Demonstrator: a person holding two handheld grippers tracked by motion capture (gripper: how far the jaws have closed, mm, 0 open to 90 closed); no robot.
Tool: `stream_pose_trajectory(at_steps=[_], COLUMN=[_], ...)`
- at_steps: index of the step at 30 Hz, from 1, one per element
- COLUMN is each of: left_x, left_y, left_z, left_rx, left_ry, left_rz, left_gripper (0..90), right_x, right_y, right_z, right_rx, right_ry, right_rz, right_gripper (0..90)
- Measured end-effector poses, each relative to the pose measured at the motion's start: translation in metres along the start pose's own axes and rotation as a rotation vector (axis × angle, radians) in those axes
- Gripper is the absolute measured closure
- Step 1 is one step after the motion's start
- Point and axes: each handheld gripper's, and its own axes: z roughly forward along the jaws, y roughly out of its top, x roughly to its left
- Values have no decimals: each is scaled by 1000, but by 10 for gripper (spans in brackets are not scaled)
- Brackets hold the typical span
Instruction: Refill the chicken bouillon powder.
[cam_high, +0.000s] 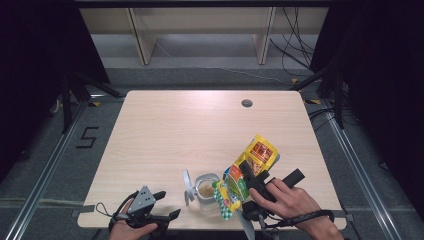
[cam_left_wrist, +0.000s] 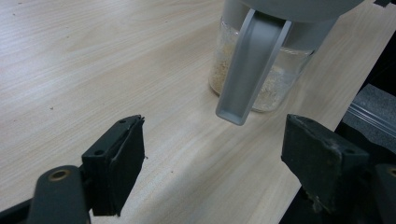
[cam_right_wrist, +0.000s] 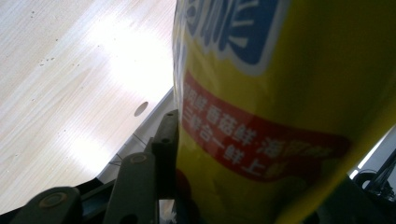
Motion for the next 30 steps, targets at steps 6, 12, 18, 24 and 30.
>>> stream_pose_trajectory(at_steps=[6, 12, 18, 24, 30], left_x=[0, 1, 1, 2, 1], left_y=[0, 0, 0, 1, 0], left_z=[0, 0, 0, -1, 0], left_rx=[-5, -5, -5, 2, -4], left_ry=[-2, -3, -3, -1, -3], left_rz=[-3, 19, 20, 28, 21], left_gripper=[207, 207, 207, 207, 207], right_x=[0, -1, -1, 0, -1], right_y=[1, 0, 0, 0, 0], right_z=[0, 0, -1, 0, 0], right_rx=[-2, -1, 1, 3, 0], right_ry=[-13, -4, -3, -12, -3], right_rz=[7, 1, 5, 0, 2], right_gripper=[572, 572, 572, 572, 572])
